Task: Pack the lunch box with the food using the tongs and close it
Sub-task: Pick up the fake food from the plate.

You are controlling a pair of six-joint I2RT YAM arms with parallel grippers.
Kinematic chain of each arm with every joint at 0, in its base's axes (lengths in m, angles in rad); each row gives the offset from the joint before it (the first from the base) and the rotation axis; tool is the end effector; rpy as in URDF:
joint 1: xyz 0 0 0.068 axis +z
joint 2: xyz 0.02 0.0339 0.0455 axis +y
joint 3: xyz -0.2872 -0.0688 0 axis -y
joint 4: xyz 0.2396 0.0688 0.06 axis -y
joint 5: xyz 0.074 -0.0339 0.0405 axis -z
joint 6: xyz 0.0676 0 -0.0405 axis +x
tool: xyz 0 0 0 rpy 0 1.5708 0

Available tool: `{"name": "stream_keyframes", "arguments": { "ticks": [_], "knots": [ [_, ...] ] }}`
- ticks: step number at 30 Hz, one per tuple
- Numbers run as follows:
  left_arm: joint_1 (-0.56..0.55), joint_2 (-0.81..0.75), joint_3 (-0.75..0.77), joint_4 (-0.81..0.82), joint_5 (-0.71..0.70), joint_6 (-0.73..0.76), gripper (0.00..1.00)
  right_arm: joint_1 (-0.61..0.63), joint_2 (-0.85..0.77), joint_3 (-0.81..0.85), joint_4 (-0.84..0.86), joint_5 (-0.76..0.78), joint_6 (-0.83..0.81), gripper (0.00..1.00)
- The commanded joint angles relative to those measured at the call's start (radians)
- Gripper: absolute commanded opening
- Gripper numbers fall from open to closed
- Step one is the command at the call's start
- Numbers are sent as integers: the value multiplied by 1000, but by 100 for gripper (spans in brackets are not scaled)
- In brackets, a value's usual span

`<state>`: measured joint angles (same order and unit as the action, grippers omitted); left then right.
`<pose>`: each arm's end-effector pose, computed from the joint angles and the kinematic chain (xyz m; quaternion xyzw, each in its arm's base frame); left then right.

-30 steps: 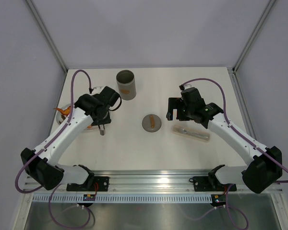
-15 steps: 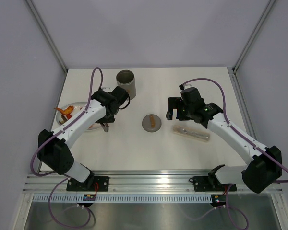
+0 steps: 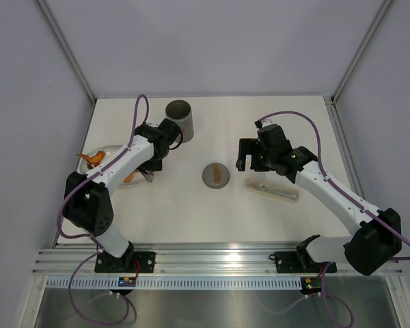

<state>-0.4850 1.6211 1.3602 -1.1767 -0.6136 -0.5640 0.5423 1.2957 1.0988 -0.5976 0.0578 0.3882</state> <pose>0.2823 -0.1048 0.2684 -0.0576 0.9497 0.2291 0.2058 0.2485 0.1452 0.3009 -0.0603 0.9233 0.1458 0.3501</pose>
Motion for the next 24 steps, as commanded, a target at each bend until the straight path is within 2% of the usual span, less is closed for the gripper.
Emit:
{"name": "stream_keyframes", "arguments": {
  "ticks": [1,24],
  "knots": [
    [11,11,24,43,-23,41,49,-2,-9,-5,30,-24,-5,99],
    [56,59,-24,40,-51,49,49,-4,-12,-11,38,-36,3,100]
  ]
}}
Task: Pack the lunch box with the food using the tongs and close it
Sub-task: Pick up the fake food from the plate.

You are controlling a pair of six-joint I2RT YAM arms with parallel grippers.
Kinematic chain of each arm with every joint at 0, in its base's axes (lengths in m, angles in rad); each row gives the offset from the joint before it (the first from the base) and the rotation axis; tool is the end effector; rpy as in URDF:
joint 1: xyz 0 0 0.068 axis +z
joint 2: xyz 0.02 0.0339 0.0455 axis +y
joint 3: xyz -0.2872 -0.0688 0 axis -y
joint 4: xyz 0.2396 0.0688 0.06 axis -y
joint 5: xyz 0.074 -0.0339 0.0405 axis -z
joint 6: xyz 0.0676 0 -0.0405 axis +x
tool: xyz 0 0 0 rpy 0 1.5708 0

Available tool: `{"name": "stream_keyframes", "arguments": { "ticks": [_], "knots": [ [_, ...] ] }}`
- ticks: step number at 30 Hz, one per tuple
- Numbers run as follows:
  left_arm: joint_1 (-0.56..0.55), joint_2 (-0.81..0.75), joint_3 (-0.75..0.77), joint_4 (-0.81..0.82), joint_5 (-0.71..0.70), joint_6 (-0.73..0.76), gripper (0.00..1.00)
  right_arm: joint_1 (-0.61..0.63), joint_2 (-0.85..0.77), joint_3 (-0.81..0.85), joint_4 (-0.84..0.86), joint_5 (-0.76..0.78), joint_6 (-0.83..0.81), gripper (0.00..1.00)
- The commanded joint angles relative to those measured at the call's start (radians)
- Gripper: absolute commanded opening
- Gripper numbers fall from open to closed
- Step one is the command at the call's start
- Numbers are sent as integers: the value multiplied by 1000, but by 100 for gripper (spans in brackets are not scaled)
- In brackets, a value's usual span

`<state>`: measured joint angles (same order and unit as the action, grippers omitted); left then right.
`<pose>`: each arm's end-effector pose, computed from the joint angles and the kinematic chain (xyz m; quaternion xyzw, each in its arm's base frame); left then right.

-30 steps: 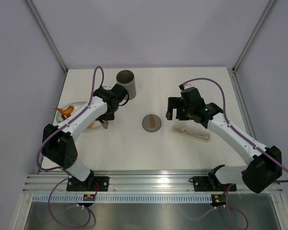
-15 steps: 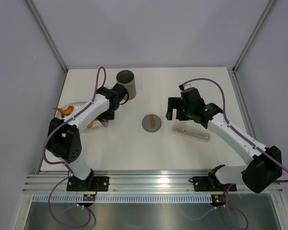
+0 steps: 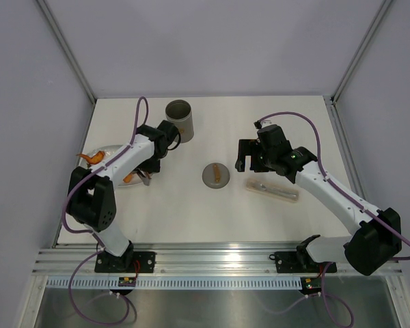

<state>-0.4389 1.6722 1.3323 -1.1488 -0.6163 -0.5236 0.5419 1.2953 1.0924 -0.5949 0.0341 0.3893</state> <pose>0.2932 -0.0945 0.2472 -0.0527 0.9507 0.2505 0.1749 0.2475 0.1463 0.2990 -0.0642 0.9239 0.1551 0.3439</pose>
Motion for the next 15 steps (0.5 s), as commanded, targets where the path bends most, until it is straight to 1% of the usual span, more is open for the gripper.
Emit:
{"name": "stream_keyframes", "arguments": {
  "ticks": [1,6,11,12,15],
  "knots": [
    [11,12,5,5,-54,7,49,-2,-10,-5,35,-11,3,99],
    [17,27,5,-9,-80,-1,49,-2,-11,-5,35,-19,6,99],
    [25,35,7,-5,-74,5,48,-2,-8,-2,35,-23,5,99],
    [26,38,8,-5,-74,5,47,-2,-8,0,37,-23,3,99],
    [26,35,15,-6,-74,5,41,-2,-8,3,35,-19,0,99]
  ]
}}
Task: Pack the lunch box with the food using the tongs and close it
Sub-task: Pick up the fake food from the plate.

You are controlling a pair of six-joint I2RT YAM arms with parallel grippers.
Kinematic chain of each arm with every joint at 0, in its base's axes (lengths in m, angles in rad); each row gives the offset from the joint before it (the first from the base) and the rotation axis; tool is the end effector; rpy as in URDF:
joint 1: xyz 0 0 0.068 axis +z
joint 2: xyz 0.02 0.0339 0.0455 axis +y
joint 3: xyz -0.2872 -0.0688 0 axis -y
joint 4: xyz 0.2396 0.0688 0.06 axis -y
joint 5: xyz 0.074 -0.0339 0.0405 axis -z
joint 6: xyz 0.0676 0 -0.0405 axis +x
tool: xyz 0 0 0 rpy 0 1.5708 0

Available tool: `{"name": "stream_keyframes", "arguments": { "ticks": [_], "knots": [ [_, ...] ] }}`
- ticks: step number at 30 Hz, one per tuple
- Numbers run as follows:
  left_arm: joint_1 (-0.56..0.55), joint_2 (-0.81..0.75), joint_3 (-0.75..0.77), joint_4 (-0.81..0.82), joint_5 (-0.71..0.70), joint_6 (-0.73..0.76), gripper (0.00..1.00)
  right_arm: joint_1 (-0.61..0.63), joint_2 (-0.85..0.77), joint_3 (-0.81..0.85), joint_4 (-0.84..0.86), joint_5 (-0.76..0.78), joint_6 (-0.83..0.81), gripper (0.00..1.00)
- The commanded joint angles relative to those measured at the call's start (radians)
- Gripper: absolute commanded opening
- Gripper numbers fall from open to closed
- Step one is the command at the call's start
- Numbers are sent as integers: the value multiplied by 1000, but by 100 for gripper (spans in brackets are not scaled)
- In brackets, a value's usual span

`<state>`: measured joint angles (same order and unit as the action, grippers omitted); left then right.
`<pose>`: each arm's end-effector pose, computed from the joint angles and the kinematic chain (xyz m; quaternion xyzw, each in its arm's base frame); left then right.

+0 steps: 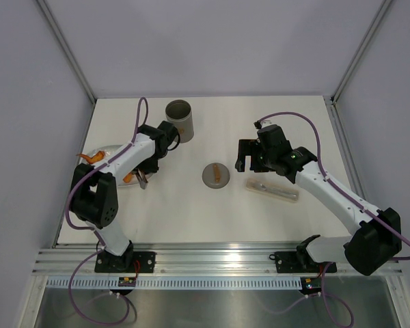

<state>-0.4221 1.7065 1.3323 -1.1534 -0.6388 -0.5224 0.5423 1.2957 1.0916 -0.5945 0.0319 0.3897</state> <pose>0.2987 -0.0900 0.2382 -0.0544 0.9477 0.2702 0.1611 0.2474 0.1466 0.2987 -0.0646 0.9240 0.1560 0.3430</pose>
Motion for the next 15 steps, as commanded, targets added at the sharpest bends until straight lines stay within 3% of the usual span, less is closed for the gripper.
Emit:
{"name": "stream_keyframes", "arguments": {
  "ticks": [1,8,12,15],
  "knots": [
    [8,-4,18,-5,-52,5,38,-2,-9,4,33,-17,0,99],
    [6,-48,54,-34,-61,4,27,-2,-7,4,36,-13,1,100],
    [6,-91,83,-51,-56,4,9,-2,-1,4,38,-15,5,99],
    [8,-123,100,-63,-50,-1,1,-2,-1,4,38,-15,6,99]
  ]
}}
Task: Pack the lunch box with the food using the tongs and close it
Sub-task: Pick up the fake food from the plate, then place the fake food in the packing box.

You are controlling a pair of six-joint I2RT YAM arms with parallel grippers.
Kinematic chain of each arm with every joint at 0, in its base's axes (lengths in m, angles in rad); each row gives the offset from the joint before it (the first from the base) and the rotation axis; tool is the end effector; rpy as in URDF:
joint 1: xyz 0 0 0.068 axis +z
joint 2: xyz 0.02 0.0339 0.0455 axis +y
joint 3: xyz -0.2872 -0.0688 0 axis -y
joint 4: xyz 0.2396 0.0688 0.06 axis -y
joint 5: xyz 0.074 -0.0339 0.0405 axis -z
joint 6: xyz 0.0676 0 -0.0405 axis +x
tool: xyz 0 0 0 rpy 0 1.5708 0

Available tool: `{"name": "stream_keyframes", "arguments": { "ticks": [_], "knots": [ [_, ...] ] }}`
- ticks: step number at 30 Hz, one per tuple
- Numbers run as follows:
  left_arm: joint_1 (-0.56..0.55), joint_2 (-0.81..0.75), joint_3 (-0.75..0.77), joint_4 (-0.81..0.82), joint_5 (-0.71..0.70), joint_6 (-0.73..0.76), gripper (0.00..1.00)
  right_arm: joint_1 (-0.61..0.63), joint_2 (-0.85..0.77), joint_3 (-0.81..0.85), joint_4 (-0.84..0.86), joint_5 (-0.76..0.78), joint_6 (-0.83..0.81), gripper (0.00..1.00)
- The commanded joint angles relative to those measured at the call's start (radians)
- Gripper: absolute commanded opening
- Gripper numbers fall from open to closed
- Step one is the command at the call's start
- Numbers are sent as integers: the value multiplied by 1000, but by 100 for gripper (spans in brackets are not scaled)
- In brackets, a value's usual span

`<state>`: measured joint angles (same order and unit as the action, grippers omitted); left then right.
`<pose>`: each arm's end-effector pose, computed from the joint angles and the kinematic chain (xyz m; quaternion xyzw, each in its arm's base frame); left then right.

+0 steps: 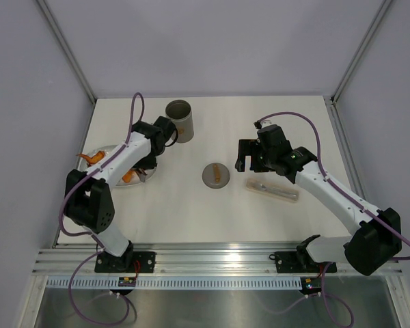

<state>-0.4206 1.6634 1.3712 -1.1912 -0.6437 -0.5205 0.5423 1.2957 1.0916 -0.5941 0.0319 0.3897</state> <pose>0.2945 -0.0873 0.2603 -0.0611 0.9459 0.2629 0.1802 0.2474 0.1466 0.2987 -0.0646 0.9240 0.1561 0.3432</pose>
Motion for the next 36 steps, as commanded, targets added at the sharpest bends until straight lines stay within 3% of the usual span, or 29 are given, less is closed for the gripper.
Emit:
{"name": "stream_keyframes", "arguments": {
  "ticks": [1,13,23,28,36],
  "knots": [
    [6,-89,71,-27,-42,-3,0,-1,-1,5,37,-15,6,99],
    [5,-192,112,-28,22,2,0,-1,-10,2,33,-12,8,100],
    [-30,-234,310,-54,142,22,0,-2,-33,-2,30,14,21,100],
    [-41,-218,428,-15,257,50,0,-1,-42,-2,22,29,23,99],
    [-49,-168,497,126,366,76,0,-2,-64,1,8,51,24,99]
  ]
}}
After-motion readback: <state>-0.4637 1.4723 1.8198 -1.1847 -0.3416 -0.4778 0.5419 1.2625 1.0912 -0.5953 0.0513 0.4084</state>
